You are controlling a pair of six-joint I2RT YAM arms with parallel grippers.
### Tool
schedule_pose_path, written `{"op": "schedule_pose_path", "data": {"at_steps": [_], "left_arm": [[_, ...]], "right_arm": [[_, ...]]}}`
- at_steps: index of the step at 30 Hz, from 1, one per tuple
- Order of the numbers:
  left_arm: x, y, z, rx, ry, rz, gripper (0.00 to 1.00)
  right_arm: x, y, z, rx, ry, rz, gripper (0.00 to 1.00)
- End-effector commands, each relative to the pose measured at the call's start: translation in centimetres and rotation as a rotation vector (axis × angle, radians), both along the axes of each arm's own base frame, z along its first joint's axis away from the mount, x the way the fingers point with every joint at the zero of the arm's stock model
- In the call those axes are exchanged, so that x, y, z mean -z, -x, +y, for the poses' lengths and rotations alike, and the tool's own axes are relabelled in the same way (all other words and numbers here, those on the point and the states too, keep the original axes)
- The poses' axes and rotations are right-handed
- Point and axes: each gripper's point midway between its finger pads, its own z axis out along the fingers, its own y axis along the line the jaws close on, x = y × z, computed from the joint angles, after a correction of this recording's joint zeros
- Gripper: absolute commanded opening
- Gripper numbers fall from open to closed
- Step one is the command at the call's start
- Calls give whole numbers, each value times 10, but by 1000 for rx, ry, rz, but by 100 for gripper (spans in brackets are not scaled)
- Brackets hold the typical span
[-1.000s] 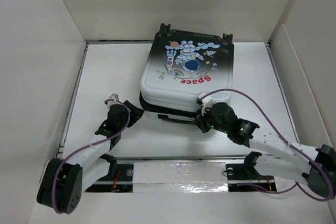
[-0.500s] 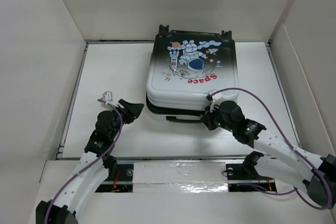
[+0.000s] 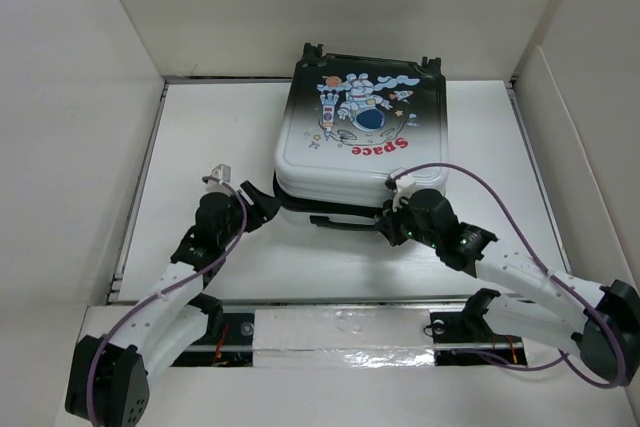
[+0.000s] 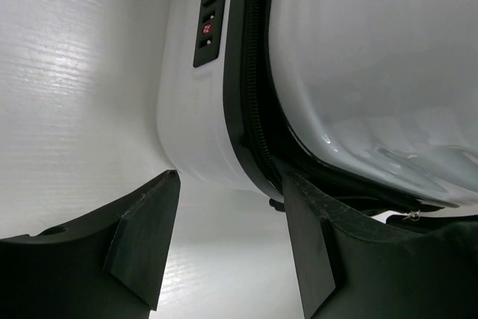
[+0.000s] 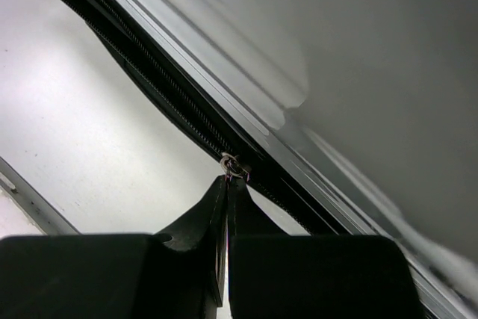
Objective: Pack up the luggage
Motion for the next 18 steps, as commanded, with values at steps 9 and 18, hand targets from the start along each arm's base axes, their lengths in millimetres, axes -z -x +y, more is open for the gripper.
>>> {"op": "schedule_pose_path", "data": {"at_steps": [9,18], "left_arm": [[-26,-26,-31,71,34,-111,53],[-14,-35,-54,8,-98,-73,4]], "right_arm": [[-9,7,7,-22,-68,-16,0],[-10,7,-2,19,-65,-26,0]]}}
